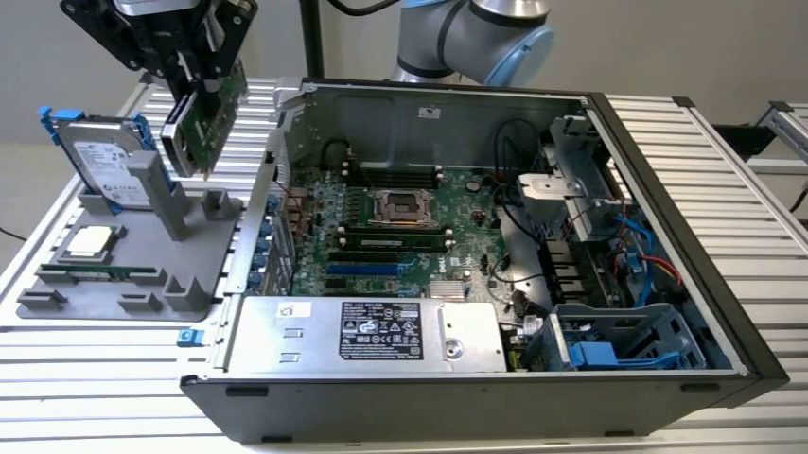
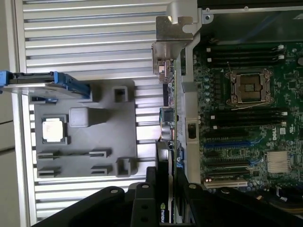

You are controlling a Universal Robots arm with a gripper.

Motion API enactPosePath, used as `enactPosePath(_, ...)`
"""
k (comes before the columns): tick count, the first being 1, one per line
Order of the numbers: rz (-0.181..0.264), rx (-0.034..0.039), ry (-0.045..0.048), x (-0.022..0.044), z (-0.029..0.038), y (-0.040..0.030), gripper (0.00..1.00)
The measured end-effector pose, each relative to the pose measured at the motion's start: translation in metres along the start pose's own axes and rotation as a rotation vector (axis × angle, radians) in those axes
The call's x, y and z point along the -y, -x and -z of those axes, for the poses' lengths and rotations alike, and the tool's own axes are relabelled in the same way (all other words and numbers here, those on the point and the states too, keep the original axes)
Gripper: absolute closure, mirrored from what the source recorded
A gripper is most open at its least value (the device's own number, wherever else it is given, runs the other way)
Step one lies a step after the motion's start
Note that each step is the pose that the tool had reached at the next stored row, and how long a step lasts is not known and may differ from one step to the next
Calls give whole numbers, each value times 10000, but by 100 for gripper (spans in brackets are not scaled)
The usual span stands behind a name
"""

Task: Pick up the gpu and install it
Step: 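Pick up the gpu and move the gpu toward the slot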

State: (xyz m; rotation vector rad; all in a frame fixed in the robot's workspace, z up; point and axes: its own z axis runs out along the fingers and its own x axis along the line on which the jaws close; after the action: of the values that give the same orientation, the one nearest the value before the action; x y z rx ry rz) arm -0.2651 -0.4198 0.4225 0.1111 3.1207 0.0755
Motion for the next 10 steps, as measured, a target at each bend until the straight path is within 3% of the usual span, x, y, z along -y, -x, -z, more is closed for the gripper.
enactPosePath(10, 0, -1, -1, -4, -1, 53, 100)
